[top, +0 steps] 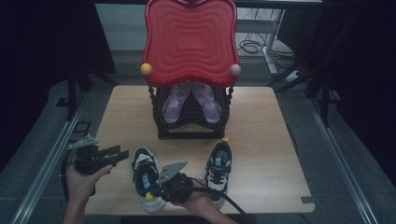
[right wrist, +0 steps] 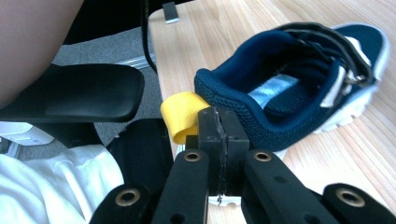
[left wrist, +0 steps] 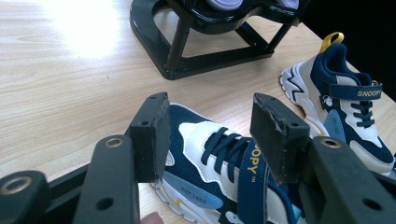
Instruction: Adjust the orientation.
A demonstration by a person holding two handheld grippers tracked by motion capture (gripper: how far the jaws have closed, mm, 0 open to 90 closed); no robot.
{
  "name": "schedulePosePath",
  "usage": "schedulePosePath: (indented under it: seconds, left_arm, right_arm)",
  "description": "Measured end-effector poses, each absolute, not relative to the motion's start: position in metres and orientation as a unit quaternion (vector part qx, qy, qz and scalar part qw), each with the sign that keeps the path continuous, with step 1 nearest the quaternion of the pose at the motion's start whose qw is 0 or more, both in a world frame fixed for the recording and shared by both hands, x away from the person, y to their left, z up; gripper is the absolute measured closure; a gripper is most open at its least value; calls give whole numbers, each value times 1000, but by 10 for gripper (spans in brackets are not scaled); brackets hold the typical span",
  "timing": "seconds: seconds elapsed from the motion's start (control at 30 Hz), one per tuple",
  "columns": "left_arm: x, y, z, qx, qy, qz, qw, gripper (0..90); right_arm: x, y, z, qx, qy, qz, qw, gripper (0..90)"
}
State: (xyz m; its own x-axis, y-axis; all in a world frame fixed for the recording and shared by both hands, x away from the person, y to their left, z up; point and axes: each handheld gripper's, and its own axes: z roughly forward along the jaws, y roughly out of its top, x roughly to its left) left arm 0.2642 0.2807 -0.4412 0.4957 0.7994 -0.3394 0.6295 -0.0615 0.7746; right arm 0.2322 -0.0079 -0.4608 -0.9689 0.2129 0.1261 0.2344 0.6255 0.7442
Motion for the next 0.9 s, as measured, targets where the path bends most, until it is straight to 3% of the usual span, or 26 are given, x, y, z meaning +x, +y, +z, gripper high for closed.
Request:
schedulePosePath:
  seconds: [0.9]
  left_arm:
    - [262, 288, -439, 719, 496, 94, 478, 478]
  right_arm:
    - [237, 48, -469, -98, -892, -440, 34, 897]
